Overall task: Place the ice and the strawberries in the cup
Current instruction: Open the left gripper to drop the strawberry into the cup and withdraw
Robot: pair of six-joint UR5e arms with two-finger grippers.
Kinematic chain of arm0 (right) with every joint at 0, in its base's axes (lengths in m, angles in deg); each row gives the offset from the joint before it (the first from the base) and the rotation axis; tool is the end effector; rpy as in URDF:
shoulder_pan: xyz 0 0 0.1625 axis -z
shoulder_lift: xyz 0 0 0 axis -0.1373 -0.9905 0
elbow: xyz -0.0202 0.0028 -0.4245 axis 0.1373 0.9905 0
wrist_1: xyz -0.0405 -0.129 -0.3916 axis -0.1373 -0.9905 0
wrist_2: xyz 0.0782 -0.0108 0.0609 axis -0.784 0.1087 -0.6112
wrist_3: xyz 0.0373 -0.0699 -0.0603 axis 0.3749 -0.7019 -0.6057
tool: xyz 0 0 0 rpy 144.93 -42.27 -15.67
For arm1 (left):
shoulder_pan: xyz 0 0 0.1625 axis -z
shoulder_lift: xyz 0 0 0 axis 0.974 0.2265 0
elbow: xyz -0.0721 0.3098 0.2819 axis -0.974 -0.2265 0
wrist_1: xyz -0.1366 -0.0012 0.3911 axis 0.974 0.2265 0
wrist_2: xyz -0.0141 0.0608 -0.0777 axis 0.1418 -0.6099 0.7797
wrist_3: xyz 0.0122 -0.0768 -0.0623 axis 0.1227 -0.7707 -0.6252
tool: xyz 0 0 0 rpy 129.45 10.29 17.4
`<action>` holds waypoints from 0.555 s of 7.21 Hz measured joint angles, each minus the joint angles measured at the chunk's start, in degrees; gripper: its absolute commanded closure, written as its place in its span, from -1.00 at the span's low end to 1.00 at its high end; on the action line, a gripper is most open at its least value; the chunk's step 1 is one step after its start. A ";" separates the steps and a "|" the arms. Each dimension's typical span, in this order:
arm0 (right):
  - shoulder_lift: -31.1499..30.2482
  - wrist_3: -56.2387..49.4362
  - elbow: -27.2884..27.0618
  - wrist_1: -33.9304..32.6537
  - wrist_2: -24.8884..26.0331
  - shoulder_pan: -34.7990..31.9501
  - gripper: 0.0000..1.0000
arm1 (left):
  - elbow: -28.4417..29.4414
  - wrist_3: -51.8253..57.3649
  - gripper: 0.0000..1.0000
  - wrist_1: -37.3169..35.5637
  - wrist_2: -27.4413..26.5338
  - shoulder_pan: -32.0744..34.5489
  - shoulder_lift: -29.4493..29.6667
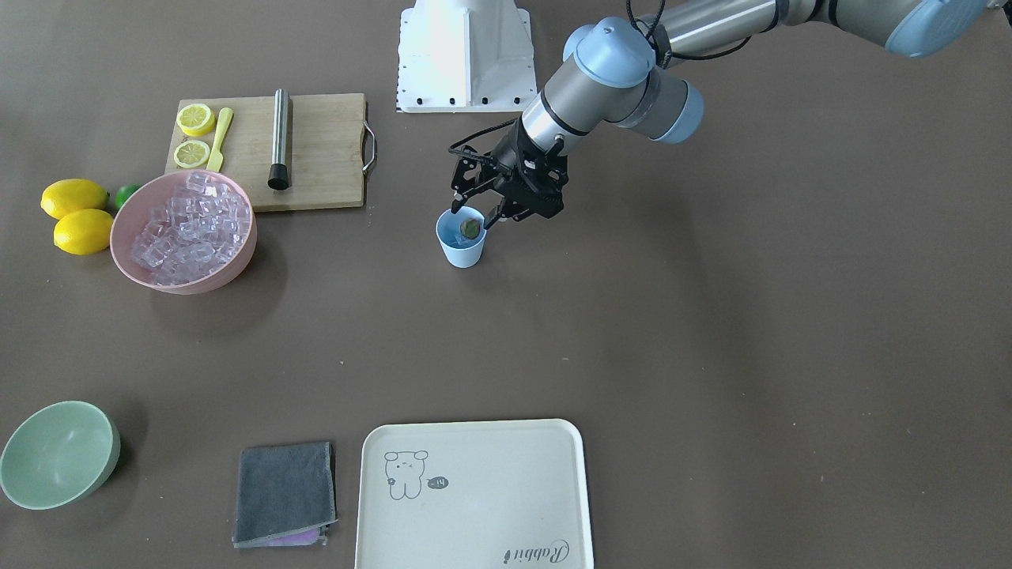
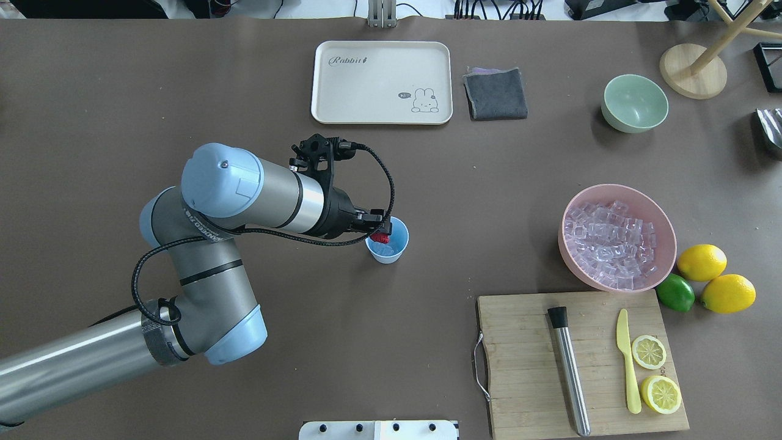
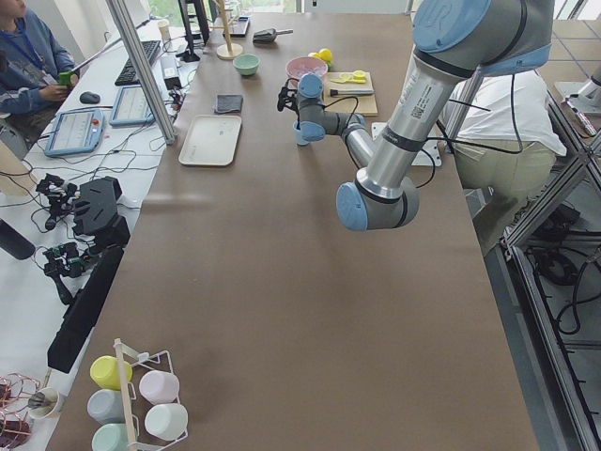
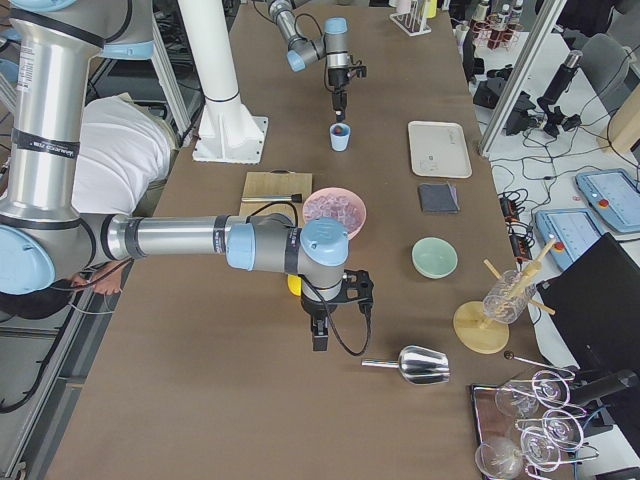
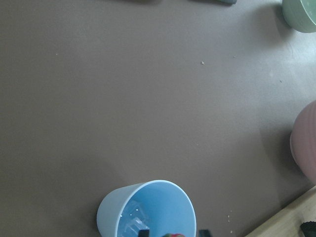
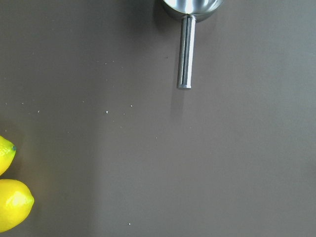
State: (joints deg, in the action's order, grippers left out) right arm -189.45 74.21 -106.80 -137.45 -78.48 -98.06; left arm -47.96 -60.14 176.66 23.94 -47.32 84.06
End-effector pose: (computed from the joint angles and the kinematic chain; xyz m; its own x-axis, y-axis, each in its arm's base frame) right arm 0.0726 -0.3975 0.6322 0.7758 -0.1154 0.6203 0.1098 0.9928 0.0474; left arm 0.5347 -0.4163 0.1913 0.2313 0.2217 -0.9473 0.0895 0.9647 0.2476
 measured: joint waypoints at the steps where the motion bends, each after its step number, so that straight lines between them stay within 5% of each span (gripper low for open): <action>1: 0.04 0.00 -0.04 0.00 -0.07 0.01 -1.00 | -0.08 -0.05 -0.95 0.05 -0.03 -0.03 0.04; 4: 0.05 -0.02 -0.04 0.00 -0.17 -0.01 -1.00 | -0.62 0.03 -0.95 -0.18 0.32 0.77 -2.52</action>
State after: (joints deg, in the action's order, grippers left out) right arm -189.40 74.20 -106.83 -137.45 -78.65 -98.06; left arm -48.58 -60.11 176.47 24.25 -46.55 81.54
